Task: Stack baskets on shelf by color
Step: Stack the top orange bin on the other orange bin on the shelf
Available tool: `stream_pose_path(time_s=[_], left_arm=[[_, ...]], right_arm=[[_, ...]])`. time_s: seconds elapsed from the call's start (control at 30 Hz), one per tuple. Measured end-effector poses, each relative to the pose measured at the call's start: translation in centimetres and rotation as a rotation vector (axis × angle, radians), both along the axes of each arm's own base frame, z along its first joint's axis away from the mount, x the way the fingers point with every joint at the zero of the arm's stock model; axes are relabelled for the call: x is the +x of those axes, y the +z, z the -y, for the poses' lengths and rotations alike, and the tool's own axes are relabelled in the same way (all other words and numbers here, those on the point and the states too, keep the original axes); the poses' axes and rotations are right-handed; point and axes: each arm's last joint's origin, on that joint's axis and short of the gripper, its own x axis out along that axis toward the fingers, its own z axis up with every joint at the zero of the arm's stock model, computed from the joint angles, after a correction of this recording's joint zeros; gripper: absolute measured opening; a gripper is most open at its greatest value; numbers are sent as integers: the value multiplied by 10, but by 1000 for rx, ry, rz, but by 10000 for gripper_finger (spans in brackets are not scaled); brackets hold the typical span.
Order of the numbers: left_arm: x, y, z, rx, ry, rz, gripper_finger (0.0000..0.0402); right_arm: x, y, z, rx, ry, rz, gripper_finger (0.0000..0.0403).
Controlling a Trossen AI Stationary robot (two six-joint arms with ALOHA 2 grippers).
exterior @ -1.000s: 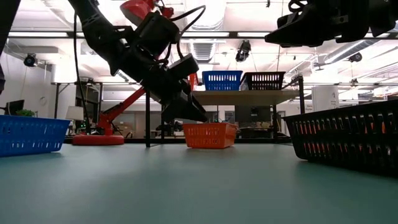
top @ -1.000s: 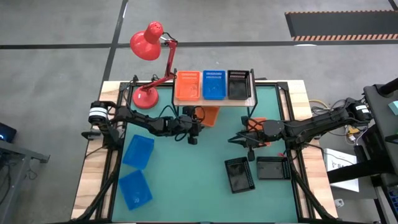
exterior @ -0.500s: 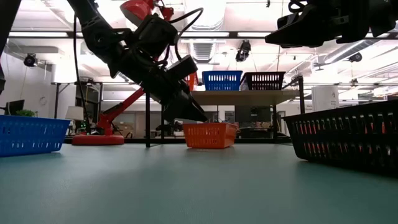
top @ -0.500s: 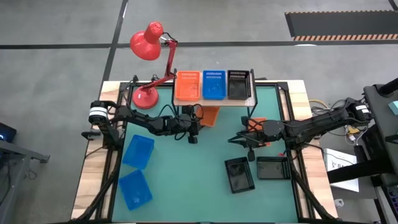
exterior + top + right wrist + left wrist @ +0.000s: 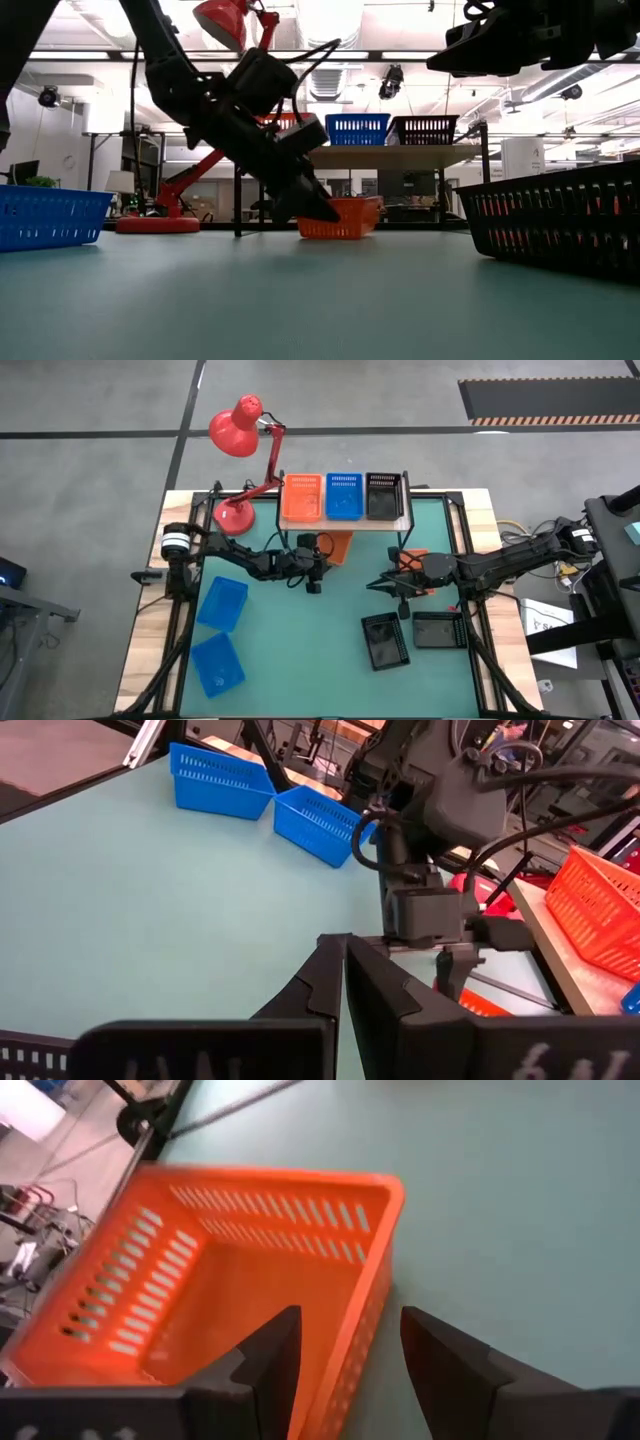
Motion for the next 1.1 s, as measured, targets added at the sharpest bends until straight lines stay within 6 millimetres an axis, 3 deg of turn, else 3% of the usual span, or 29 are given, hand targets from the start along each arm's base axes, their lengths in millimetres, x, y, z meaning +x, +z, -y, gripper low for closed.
stream_pose_path(time_s=[0.23,0.53,0.6,0.87,1.1], left_arm=[[2,4,1,0,-4,11,134],[3,6,8,-32,-76,21,17],[3,7,13,-45,-103,21,6],[-3,27,50,-136,-154,39,2],[-20,62,98,-184,-194,91,1]], right_arm=[[0,0,0,-7,2,2,9],[0,0,0,-3,1,1,9],[0,0,0,-3,1,1,9],[0,-1,0,0,-1,-7,9],[0,-1,0,6,-2,-11,9]])
